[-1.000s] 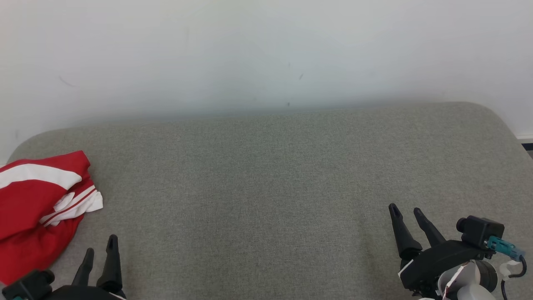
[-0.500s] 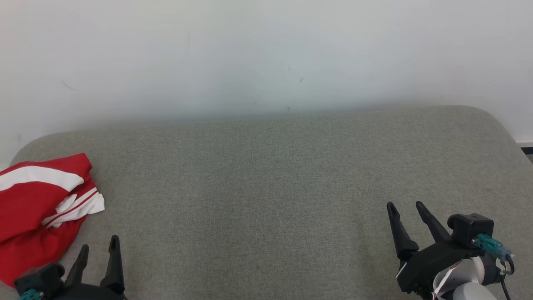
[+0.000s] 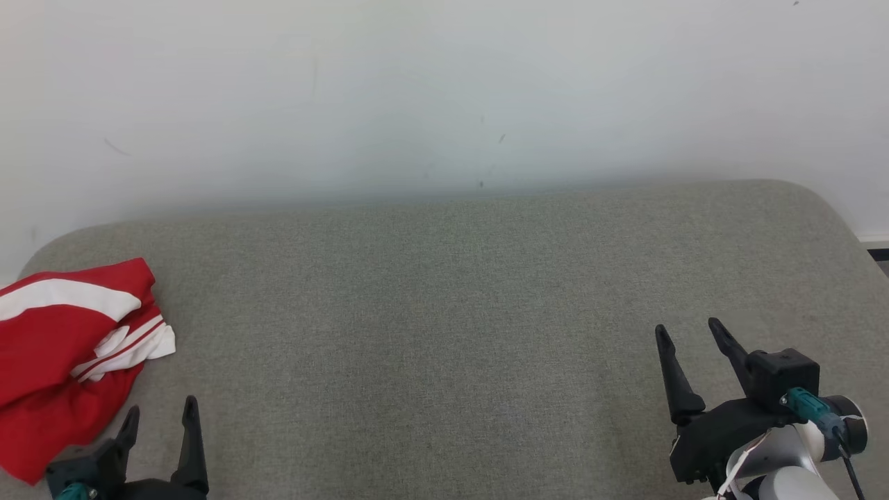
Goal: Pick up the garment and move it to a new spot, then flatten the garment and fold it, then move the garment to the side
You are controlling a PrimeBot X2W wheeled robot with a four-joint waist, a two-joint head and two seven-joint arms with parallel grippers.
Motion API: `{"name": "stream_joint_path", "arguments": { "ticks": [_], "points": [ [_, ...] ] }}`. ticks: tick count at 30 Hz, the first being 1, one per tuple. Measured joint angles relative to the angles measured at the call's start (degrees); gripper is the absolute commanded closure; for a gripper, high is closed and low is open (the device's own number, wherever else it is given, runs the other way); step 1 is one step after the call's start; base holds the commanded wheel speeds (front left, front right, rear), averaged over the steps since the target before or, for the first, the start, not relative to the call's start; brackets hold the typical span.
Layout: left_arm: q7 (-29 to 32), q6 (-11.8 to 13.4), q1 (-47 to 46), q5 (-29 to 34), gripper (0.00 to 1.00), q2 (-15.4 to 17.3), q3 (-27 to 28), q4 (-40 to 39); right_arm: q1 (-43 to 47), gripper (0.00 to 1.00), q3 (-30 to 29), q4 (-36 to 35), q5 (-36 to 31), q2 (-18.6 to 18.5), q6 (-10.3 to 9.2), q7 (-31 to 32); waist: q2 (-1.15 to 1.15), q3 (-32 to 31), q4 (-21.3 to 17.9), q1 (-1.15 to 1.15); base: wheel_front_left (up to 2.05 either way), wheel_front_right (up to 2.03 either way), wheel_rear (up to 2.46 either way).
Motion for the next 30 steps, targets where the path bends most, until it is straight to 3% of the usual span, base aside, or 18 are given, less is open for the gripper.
{"name": "stream_joint_path", "arguments": {
  "ticks": [11,22,30],
  "points": [
    [0.96,0.29,1.70,2.81,0.00,-0.11,1.20,-1.48,1.66,0.00,-3.74,-1.00,-1.83,0.23,-0.29,-0.45,0.00,0.06,-0.16,0.00,0.00,0.00,0.00],
    [1.86,0.29,1.93,2.96,0.00,-0.21,1.42,-1.81,2.26,0.00,-3.92,-1.16,-1.83,0.81,-0.29,0.12,0.00,0.18,-0.24,0.00,0.00,0.00,0.00],
    [2.13,0.29,1.65,4.52,0.00,-0.40,0.84,-2.23,3.71,0.00,-5.44,-1.80,-1.82,1.00,-0.29,0.51,0.00,0.15,1.40,0.00,0.00,0.00,0.00]
  ]
}}
